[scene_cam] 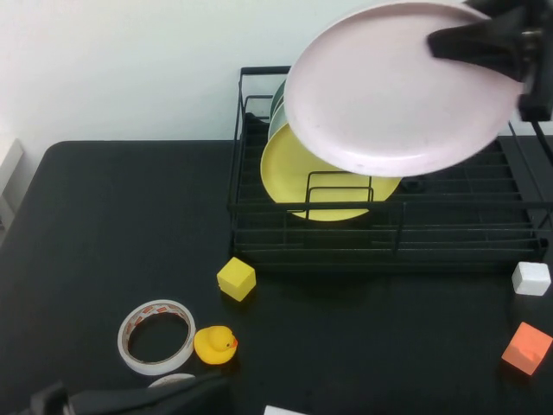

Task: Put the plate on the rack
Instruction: Place the plate on the rack

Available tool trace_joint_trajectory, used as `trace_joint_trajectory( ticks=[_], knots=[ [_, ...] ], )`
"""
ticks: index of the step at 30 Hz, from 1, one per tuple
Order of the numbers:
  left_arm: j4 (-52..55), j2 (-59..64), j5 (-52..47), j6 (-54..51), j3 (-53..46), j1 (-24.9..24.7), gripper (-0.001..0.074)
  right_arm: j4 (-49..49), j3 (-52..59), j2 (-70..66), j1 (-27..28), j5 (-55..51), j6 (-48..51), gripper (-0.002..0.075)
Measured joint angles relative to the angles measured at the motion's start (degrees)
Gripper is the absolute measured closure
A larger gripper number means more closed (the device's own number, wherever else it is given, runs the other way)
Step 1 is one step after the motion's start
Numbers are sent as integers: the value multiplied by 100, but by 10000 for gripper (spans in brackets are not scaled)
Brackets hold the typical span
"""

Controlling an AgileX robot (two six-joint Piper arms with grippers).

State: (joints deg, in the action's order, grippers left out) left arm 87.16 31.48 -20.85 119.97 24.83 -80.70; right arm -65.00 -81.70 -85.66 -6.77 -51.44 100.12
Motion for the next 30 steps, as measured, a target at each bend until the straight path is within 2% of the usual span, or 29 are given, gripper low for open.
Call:
trace_joint_trajectory(
  ticks=[7,13,21,30],
  knots=[
    [819,-321,43,1334,-543,0,735,501,-1118,-966,-177,-228,24,601],
    [1018,-330,-549,2125,-1075,0,735,659,-2242,-1916,-177,-741,-108,601],
    [1018,-330,-1134,2238,-1444,0,735,816,-3200,-2998,-177,-1188,-418,601],
    [1018,-330,-1478,2241,-1549,0,735,940,-3325,-3291,-186,-886,-428,601]
  ],
)
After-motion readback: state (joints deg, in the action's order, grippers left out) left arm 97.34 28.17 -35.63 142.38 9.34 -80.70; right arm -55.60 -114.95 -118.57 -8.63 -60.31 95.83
